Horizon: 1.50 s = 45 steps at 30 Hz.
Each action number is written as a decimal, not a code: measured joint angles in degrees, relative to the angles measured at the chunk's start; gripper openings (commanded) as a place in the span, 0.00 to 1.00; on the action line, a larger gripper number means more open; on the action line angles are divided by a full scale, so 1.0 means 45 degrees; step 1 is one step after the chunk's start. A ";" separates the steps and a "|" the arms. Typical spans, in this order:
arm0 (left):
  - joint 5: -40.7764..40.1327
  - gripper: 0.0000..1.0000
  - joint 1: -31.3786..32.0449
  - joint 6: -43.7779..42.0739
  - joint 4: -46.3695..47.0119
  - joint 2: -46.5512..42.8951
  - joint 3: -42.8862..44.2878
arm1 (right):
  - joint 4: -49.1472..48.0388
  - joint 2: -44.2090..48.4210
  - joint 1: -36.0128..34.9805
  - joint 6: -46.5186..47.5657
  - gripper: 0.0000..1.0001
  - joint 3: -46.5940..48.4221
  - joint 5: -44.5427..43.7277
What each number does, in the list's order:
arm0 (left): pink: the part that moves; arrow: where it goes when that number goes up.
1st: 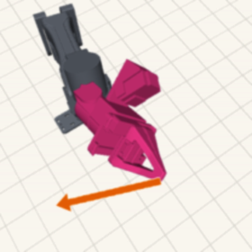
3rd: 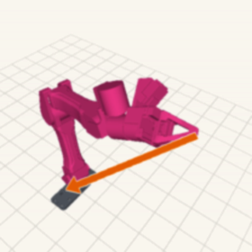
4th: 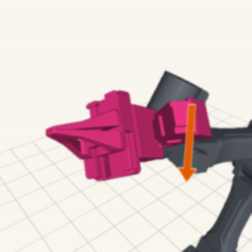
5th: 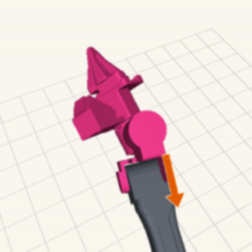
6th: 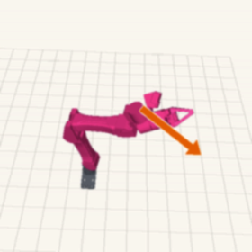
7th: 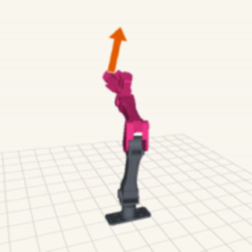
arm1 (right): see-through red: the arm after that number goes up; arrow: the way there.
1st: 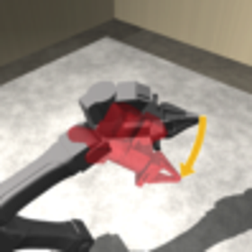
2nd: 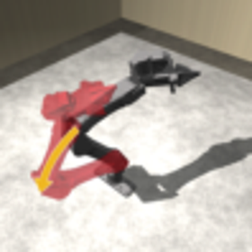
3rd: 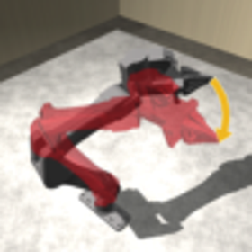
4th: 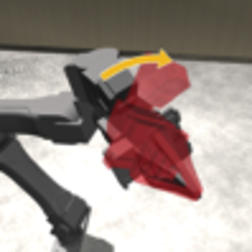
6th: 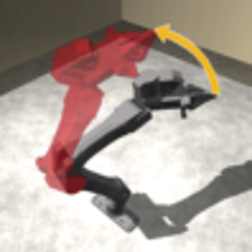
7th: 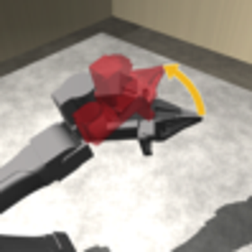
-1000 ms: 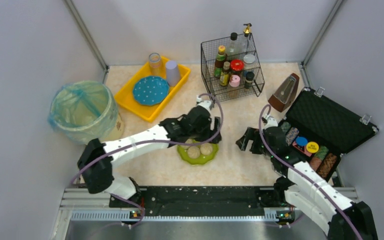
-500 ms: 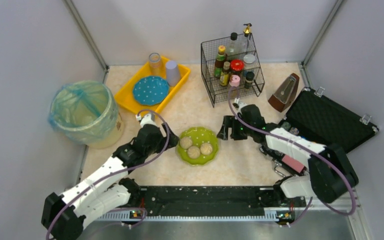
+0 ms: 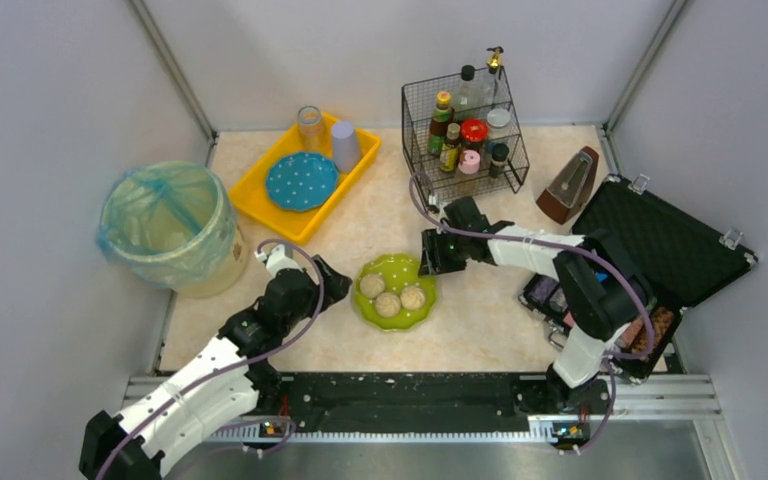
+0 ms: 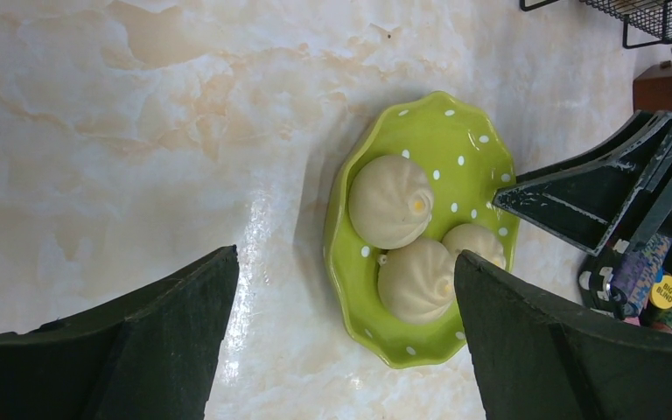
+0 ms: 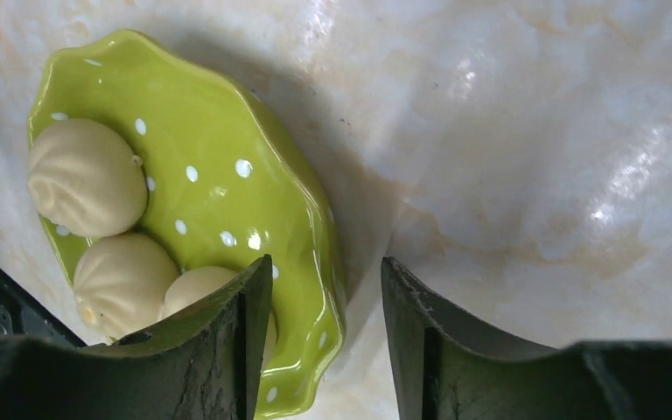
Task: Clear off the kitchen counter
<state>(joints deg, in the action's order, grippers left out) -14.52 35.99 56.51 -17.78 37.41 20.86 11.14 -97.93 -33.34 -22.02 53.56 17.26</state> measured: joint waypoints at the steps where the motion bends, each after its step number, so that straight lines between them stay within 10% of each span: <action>1: 0.0029 0.97 0.0000 0.0039 0.0083 0.0083 -0.0024 | 0.0024 -0.0112 -0.0010 0.0073 0.42 0.0160 -0.0005; 7: 0.0374 0.96 0.0000 0.0214 0.0534 0.1069 -0.0267 | 0.0053 -0.0869 -0.0078 0.0316 0.30 0.0831 0.0379; 12: 0.0525 0.95 0.0000 0.0520 0.0811 0.1331 -0.0335 | -0.0083 -0.1171 -0.0063 0.0311 0.00 0.0971 0.0471; 35: 0.1603 0.91 0.0000 0.2356 0.3045 0.2089 -0.1462 | -0.5353 -0.0155 0.1977 -0.4226 0.00 -0.3011 0.2599; 45: 0.1763 0.70 0.0000 0.3444 0.5430 0.3274 -0.1656 | -0.5605 -0.0155 0.2030 -0.4648 0.00 -0.3152 0.2613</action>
<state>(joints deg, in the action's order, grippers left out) -6.59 35.99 72.01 6.66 52.14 13.41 -14.09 -98.63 -24.21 -42.94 39.38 29.02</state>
